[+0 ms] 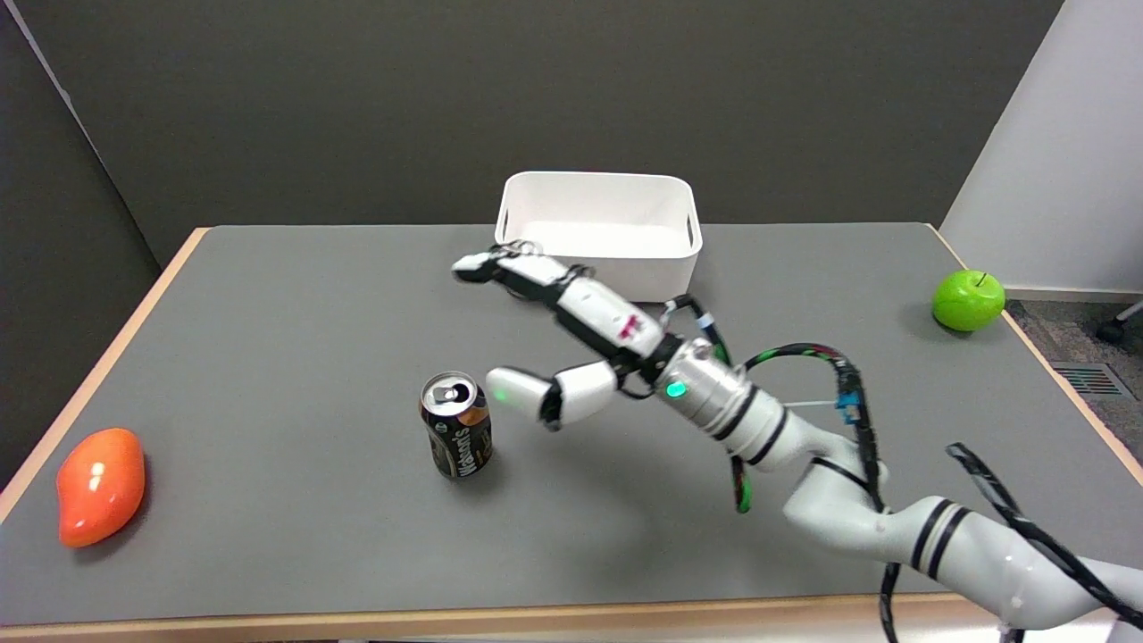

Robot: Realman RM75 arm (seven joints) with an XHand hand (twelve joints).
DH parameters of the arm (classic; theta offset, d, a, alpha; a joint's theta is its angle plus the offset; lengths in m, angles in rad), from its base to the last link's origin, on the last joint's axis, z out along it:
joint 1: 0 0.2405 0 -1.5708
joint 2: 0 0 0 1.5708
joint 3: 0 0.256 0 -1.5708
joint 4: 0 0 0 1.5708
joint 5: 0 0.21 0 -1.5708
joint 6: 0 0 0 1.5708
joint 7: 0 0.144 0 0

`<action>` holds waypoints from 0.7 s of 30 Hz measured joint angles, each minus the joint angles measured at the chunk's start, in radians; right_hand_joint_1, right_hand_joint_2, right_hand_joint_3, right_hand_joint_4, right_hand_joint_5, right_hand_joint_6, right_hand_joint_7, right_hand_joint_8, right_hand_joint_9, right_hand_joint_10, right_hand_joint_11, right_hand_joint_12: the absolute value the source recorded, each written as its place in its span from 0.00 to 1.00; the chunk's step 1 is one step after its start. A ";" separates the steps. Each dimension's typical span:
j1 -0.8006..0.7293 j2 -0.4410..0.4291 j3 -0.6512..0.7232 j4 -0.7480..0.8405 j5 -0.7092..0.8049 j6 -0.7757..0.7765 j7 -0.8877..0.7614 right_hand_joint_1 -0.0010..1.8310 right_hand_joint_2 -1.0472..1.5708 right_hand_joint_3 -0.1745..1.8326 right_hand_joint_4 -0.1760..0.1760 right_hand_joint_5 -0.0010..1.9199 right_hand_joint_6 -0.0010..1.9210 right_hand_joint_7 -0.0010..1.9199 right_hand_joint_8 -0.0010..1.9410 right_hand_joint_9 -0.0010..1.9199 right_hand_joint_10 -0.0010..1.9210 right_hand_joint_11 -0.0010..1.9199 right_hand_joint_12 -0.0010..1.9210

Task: Pick up the black can.

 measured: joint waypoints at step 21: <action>0.173 -0.158 -0.158 -0.088 -0.091 -0.234 -0.049 0.30 0.64 0.54 0.34 0.10 0.20 0.13 0.15 0.05 0.30 0.00 0.42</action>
